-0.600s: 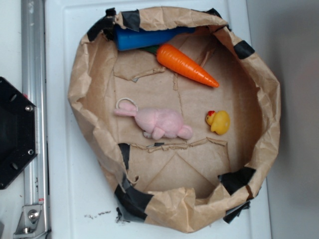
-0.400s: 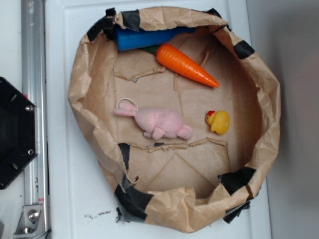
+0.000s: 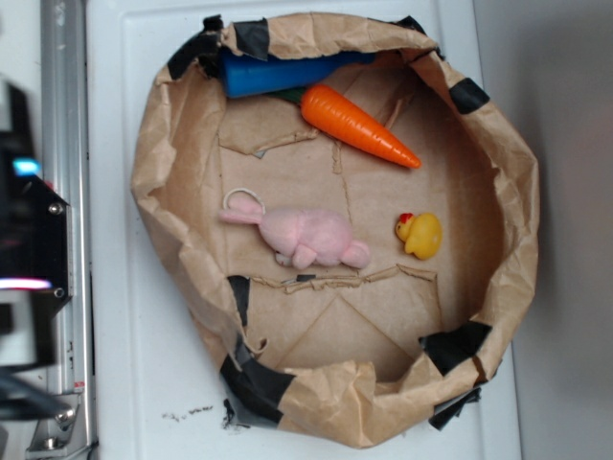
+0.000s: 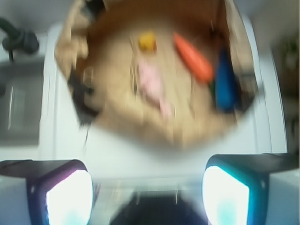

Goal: Grab the yellow duck.

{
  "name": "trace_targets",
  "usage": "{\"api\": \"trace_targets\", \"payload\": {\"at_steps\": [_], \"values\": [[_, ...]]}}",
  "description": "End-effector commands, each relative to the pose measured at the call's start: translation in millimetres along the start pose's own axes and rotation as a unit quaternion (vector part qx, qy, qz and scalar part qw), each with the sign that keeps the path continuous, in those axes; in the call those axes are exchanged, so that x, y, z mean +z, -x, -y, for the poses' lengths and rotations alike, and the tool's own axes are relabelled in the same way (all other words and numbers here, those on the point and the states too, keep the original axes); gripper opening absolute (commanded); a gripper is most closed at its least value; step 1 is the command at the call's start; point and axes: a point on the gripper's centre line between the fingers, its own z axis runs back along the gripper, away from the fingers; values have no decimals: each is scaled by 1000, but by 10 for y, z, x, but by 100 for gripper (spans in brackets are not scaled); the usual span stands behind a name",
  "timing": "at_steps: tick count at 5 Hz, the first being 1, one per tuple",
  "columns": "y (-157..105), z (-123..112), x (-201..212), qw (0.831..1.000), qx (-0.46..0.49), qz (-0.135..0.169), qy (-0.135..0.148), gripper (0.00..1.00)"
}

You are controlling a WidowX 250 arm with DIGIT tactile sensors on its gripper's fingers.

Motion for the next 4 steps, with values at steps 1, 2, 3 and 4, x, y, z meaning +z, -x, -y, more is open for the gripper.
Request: {"api": "trace_targets", "payload": {"at_steps": [1, 2, 3, 4], "values": [[-866, -122, -728, 997, -35, 70, 3, 100], [-1155, -193, -1282, 998, -48, 33, 19, 100], [-1294, -180, -1544, 995, -79, 56, 3, 100], [-1364, -63, -1846, 994, -103, 28, 16, 100]]}}
